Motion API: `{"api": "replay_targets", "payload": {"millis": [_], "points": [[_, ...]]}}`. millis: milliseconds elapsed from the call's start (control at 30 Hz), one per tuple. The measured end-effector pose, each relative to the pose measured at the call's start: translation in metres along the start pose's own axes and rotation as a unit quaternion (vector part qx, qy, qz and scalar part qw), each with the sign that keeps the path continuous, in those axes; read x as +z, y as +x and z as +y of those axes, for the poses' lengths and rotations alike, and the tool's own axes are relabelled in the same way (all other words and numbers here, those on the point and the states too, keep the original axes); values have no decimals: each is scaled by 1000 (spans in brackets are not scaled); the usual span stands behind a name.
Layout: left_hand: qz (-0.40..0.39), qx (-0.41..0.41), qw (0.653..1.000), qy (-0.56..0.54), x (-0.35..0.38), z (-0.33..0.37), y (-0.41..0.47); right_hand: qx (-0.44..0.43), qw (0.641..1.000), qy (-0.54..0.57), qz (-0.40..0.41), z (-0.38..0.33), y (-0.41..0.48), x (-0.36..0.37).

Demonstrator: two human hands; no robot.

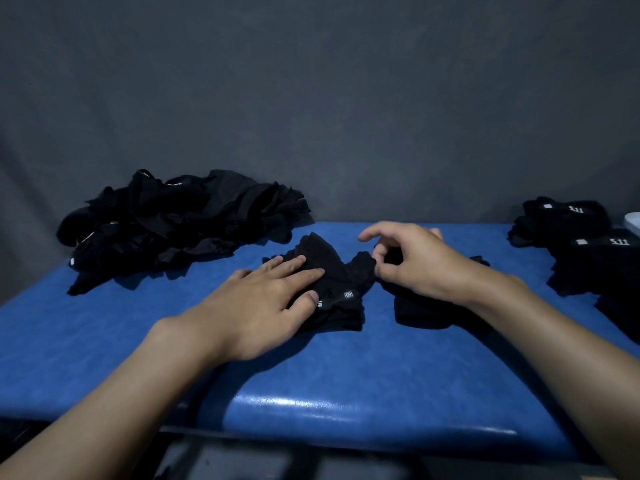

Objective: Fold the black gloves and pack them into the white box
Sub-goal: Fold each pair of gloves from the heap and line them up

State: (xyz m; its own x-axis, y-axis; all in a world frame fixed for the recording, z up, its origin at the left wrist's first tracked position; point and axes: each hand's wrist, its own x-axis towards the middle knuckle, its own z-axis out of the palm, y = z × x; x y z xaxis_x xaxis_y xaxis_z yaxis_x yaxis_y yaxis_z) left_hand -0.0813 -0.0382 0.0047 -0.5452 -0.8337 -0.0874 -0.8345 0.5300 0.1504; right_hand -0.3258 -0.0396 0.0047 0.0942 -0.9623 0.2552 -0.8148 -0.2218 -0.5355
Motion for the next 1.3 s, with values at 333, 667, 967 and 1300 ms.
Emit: {"api": "replay_targets", "payload": {"millis": [333, 667, 967, 1300], "points": [[-3, -5, 1000, -1, -1, 1, -1, 26, 999, 33, -9, 4, 2, 7], [-9, -8, 1000, 1, -2, 3, 0, -11, 999, -35, -2, 5, -3, 3], [-10, -8, 1000, 1, -2, 2, 0, -75, 996, -51, -24, -8, -8, -6], [0, -8, 1000, 0, 1, -3, 1, -82, 994, -68, 4, -7, -10, 0]]}}
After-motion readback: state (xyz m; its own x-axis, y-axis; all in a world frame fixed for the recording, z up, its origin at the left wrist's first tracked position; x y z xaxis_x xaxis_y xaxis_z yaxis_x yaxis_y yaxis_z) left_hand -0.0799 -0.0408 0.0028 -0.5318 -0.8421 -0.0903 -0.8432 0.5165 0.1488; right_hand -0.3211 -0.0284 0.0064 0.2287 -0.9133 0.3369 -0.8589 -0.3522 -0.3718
